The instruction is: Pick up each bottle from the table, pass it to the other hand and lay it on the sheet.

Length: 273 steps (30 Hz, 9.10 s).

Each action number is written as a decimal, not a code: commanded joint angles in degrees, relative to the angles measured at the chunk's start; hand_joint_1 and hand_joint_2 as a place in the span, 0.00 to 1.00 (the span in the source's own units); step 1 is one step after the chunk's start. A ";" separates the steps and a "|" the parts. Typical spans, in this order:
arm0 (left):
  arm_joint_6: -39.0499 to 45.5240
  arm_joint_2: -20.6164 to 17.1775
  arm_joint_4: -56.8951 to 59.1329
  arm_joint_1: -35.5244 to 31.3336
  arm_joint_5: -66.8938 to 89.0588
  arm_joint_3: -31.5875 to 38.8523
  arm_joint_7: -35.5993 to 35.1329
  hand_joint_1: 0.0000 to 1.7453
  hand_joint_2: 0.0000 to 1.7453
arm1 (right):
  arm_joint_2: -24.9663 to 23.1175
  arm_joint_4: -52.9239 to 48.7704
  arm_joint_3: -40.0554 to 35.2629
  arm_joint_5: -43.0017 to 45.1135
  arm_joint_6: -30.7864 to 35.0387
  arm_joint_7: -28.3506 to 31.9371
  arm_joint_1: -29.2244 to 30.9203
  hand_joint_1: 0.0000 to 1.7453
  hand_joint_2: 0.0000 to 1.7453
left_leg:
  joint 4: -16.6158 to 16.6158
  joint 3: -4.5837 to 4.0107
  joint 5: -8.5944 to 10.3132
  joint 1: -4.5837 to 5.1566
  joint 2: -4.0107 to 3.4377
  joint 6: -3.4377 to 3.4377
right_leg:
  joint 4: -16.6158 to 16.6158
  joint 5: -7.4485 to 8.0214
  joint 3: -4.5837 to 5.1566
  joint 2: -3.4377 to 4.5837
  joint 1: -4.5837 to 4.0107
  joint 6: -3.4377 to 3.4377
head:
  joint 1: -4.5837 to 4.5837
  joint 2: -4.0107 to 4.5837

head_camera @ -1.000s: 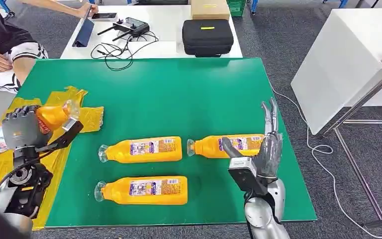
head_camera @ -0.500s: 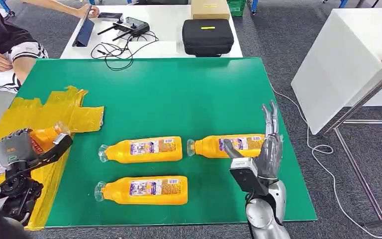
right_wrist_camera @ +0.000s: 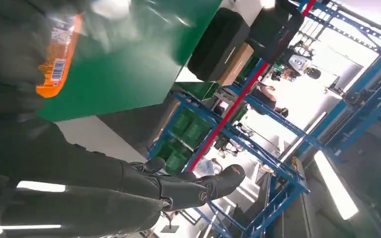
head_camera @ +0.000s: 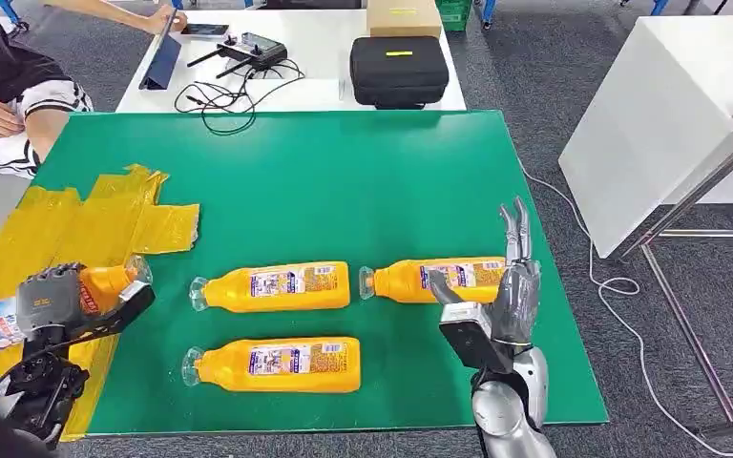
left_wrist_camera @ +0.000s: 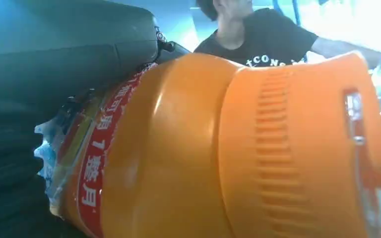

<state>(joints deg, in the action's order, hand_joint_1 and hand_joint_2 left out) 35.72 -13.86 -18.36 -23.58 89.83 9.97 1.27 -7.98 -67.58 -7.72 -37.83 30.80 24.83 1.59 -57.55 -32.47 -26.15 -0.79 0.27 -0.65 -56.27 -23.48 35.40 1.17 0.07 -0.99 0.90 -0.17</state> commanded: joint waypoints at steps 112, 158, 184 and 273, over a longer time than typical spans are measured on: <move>-49.57 18.52 -63.26 14.63 -87.45 -9.20 38.73 0.00 0.00 | 9.71 44.35 2.95 -37.48 -28.61 -13.50 26.32 0.00 1.00 | 0.03 0.10 -0.03 0.10 0.03 -0.08 | 0.05 -0.01 -0.12 -0.13 0.04 -0.05 | 0.02 0.00; -39.27 19.48 -36.92 8.18 -71.55 -5.91 28.99 0.00 1.00 | -1.80 10.73 15.97 -0.09 -3.52 1.19 16.90 1.00 1.00 | 0.10 0.27 0.01 0.14 0.18 -0.06 | 0.05 -0.02 -0.31 -0.24 0.08 -0.02 | 0.02 0.00; -42.54 20.16 -46.79 11.70 -78.49 -17.42 26.37 0.00 1.00 | -7.24 25.31 -17.69 20.90 -24.45 8.66 24.30 1.00 1.00 | 0.12 0.48 -0.11 0.01 -0.08 -0.08 | 0.11 -0.06 -0.48 -0.08 -0.02 -0.05 | 0.02 0.00; -48.67 23.08 -41.31 7.07 -89.50 -15.41 25.57 1.00 1.00 | -10.33 38.70 -24.22 4.22 -16.12 1.81 24.94 1.00 1.00 | 0.08 0.29 -0.02 0.02 0.20 -0.07 | 0.09 -0.07 -0.35 -0.34 -0.02 -0.05 | 0.02 0.00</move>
<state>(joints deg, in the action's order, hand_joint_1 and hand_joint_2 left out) -12.61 8.26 -66.01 -12.70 3.85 -8.04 26.27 -19.87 -31.36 -28.85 -34.12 14.47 26.75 25.19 -57.57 -32.47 -26.13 -0.77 0.36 -0.71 -56.26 -23.45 35.38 1.04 0.07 -1.01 0.92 -0.17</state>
